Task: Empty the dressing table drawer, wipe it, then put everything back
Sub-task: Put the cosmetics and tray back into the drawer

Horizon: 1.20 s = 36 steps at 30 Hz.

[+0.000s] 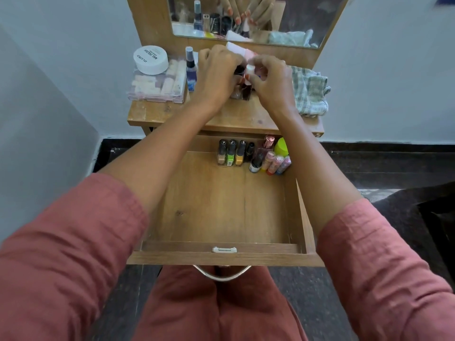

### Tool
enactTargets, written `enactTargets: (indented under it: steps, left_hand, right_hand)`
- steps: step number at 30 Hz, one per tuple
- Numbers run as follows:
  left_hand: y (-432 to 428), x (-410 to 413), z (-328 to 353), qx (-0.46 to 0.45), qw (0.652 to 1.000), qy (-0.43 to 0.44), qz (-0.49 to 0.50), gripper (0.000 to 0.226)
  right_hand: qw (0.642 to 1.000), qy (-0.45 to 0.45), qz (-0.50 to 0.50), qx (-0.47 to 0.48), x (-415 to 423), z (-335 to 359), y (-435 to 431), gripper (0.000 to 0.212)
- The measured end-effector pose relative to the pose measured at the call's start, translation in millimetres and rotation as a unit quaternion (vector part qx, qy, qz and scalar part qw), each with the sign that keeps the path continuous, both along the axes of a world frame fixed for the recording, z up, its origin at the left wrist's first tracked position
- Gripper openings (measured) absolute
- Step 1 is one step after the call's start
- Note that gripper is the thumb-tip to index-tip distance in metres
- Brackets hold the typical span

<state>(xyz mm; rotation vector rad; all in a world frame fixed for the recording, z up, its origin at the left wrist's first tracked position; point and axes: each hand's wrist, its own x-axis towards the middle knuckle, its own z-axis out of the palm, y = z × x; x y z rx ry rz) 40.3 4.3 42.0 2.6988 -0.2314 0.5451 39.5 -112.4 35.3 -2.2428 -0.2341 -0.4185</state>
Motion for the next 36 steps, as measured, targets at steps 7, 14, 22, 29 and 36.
enactTargets:
  steps: [7,14,22,29,36]
  left_hand:
    - [-1,-4,3,-0.005,1.0,0.016,-0.012,0.028]
    - [-1,-36,8,-0.086,0.993,0.026,-0.071,0.026]
    - [-3,-88,-1,-0.177,0.977,0.073,-0.089,0.034]
    - [-5,-107,-45,-0.173,0.971,0.14,-0.082,0.029]
    - [-8,-107,-83,-0.169,0.963,0.202,-0.052,0.027]
  right_hand:
    - [1.0,0.004,0.0,0.013,-2,1,-3,0.014]
    - [1.0,-0.009,0.012,0.015,-32,8,-15,0.017]
    - [0.999,0.018,0.042,0.005,-83,3,-25,0.026]
    - [0.991,0.096,0.089,-0.039,-101,-31,-29,0.017]
    - [0.981,0.097,0.082,-0.146,-98,-64,-26,0.022]
